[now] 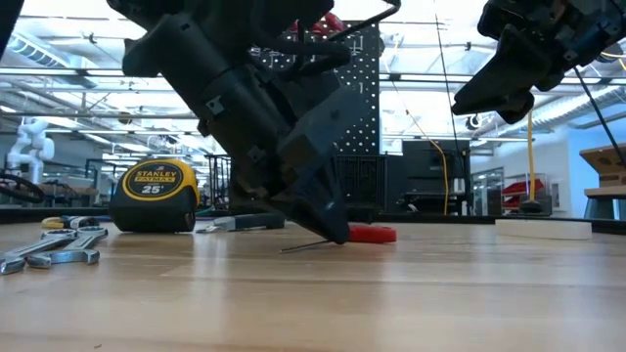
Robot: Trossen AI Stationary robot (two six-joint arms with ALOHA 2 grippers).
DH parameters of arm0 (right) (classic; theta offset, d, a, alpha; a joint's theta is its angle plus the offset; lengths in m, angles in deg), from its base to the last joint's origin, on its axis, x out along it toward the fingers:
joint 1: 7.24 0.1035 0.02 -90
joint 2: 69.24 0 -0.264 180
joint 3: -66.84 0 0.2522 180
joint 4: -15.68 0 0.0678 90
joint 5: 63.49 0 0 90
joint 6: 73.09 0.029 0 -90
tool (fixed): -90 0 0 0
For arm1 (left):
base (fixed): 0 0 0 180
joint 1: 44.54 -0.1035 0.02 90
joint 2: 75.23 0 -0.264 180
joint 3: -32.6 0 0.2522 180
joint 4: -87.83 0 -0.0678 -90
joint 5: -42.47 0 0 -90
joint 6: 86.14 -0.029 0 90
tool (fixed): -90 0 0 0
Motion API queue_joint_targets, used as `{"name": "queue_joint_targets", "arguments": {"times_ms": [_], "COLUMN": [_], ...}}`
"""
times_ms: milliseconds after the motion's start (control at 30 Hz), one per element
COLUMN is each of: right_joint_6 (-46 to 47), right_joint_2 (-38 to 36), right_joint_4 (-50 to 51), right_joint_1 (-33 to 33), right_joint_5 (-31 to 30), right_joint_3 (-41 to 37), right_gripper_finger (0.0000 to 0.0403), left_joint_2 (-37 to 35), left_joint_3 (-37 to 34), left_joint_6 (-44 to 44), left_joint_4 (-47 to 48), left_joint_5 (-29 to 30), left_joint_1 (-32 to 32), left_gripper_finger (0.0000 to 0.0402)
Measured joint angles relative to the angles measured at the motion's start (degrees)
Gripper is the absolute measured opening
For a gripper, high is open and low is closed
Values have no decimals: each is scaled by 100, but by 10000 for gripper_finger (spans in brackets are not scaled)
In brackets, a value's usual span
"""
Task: Hang tools onto peg board
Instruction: Hang the allen wrench on the peg board
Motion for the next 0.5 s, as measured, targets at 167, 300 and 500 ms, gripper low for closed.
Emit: {"name": "queue_joint_targets", "arguments": {"times_ms": [167,300,500], "right_joint_6": [113,225,241], "right_joint_2": [-1,-1,5], "right_joint_4": [141,339,474], "right_joint_1": [82,127,127], "right_joint_5": [9,14,14], "right_joint_3": [0,0,0], "right_gripper_finger": [93,93,93], "left_joint_2": [5,31,4], "left_joint_3": [63,357,769], "left_joint_6": [-1198,-1931,-2575], "left_joint_4": [-372,-400,-450], "left_joint_5": [-113,-286,-258], "left_joint_1": [-152,-186,-88], "left_gripper_finger": [6,7,7]}}
